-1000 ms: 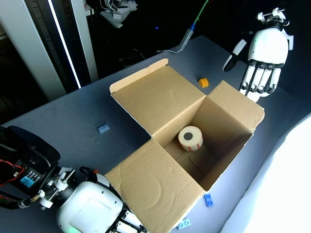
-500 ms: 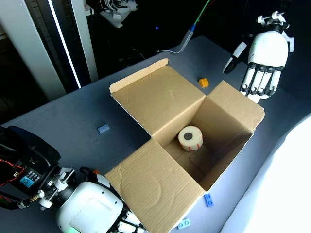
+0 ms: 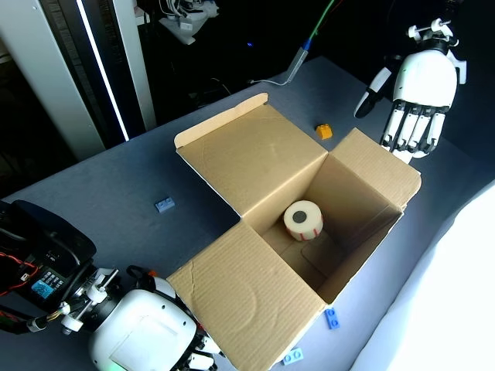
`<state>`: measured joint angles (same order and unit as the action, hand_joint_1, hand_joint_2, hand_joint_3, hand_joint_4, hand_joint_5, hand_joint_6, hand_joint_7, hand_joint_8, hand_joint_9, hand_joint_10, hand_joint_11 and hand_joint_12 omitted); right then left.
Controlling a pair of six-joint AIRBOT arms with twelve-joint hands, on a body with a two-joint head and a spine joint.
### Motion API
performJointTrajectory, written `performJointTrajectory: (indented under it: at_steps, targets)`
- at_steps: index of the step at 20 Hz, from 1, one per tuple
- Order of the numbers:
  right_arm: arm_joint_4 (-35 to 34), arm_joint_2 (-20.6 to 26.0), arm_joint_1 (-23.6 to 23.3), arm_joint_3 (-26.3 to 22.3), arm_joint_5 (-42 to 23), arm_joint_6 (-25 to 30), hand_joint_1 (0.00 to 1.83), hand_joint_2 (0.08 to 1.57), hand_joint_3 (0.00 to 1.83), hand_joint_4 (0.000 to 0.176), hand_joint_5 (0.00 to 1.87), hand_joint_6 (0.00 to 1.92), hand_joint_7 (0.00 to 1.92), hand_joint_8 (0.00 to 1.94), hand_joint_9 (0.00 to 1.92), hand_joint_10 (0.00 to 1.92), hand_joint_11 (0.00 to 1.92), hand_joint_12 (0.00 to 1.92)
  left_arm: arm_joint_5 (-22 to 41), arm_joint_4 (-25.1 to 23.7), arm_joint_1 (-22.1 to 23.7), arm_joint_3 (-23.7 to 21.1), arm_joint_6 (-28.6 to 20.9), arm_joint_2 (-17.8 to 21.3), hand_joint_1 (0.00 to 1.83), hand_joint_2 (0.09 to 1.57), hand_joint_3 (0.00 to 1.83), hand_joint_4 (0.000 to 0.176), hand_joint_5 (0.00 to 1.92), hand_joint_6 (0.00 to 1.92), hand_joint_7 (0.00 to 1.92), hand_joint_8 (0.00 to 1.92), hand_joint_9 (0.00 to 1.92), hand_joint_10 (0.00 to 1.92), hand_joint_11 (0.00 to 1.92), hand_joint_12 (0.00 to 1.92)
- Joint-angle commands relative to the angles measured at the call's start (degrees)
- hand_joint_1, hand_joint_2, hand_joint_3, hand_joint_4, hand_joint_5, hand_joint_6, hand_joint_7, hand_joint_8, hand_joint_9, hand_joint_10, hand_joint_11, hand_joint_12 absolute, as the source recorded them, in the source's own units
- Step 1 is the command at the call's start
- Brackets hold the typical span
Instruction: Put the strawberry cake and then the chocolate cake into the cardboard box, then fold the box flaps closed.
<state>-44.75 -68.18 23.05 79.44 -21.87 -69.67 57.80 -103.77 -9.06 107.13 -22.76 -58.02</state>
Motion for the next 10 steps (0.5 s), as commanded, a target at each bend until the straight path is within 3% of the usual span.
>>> performJointTrajectory:
  at_steps: [1,2,7,8,10]
  targets:
    - [0.8,1.2,-0.3,0.3,-4.3,0.0,1.14,1.25,0.0,0.015,0.69,1.38,0.77,1.38,0.48,1.29,0.28,1.73,-0.1,4.6,0.2,0.2,0.2,0.4,0.57,1.01,0.0,0.035,0.23,0.01,0.31,0.0,0.45,0.01,0.0,1.34]
    - [0.8,1.5,-0.3,0.3,-4.2,0.0,1.14,1.24,0.0,0.023,0.71,1.37,0.78,1.36,0.5,1.25,0.29,1.7,-0.1,4.7,0.1,0.2,0.2,0.4,0.56,1.01,0.0,0.032,0.24,0.01,0.31,0.0,0.45,0.01,0.0,1.35]
    - [0.9,5.5,-0.9,-2.4,-3.9,0.0,1.13,1.26,0.0,0.026,0.7,1.4,0.74,1.39,0.51,1.25,0.31,1.71,-0.1,4.8,-0.2,0.2,0.2,0.4,0.57,1.01,0.0,0.03,0.27,0.02,0.32,0.01,0.45,0.01,0.0,1.34]
    - [0.9,6.3,-1.0,-2.7,-3.9,0.0,1.12,1.28,0.0,0.029,0.67,1.45,0.71,1.44,0.47,1.29,0.29,1.74,0.0,4.8,-0.2,0.2,0.2,0.4,0.55,1.01,0.0,0.042,0.24,0.0,0.31,0.0,0.45,0.01,0.0,1.34]
    - [0.9,8.9,-1.4,-4.0,-3.9,0.0,1.12,1.28,0.0,0.03,0.66,1.47,0.7,1.45,0.47,1.3,0.3,1.74,0.1,4.8,-0.3,0.1,0.2,0.4,0.54,1.01,0.0,0.045,0.23,0.0,0.3,0.0,0.44,0.01,0.0,1.34]
